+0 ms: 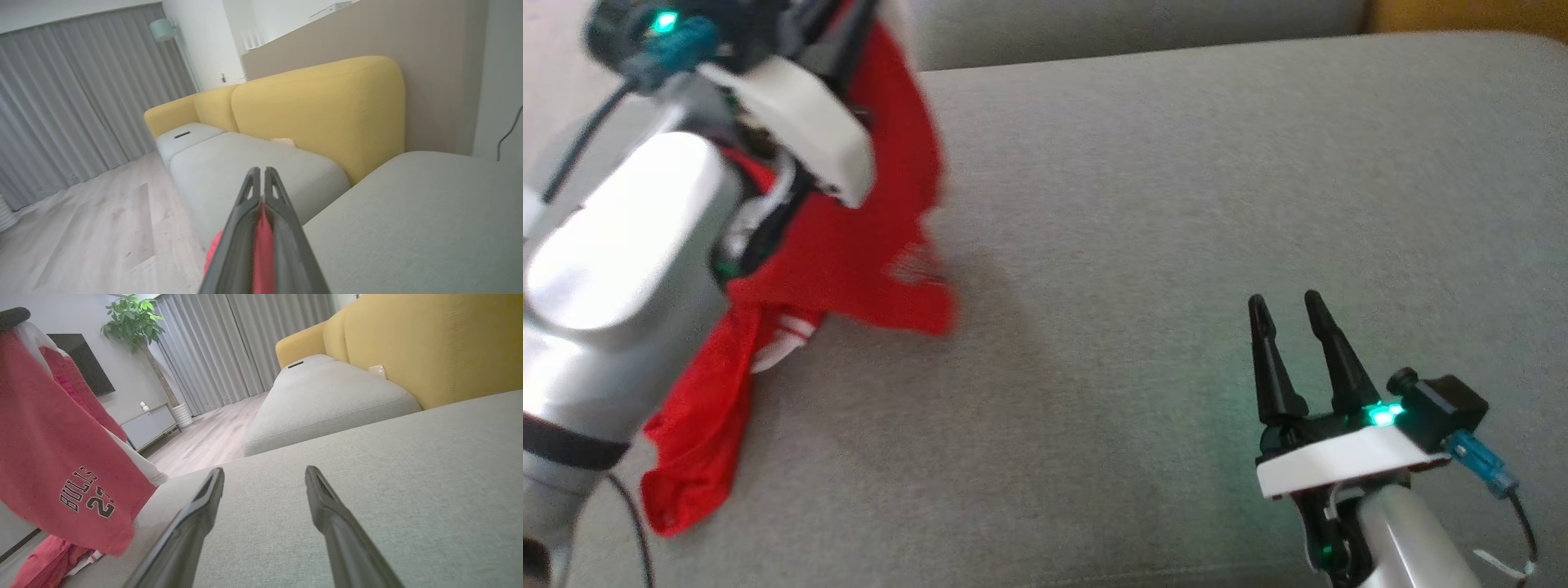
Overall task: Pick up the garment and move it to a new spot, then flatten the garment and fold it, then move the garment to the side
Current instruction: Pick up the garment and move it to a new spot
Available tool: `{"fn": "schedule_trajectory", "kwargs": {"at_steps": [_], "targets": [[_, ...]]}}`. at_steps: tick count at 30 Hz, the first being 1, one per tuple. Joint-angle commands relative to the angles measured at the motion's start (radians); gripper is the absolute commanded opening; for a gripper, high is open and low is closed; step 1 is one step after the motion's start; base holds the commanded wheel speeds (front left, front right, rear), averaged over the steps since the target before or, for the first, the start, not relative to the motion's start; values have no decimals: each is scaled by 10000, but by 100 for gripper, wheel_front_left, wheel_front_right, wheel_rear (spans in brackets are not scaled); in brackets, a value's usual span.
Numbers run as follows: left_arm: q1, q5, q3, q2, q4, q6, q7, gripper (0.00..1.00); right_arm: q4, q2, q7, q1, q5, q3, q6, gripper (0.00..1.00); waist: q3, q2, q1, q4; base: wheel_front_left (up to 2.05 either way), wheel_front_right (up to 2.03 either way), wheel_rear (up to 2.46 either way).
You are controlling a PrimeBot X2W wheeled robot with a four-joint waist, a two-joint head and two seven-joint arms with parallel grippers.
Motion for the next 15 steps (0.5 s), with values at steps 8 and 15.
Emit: {"fn": "schedule_trajectory", "kwargs": {"at_steps": [8,15], "targets": [[-1142,-61,293,-740,-836,405,470,0,-655,-27,-109,-791,352,418,-9,100,694,0,1,-1410,0,0,0],[-1693,108,138,-1525,-531,712,590,0,-1090,-27,-109,-1200,578,781,-9,100,1344,0,1,-2775,0,0,0]]}}
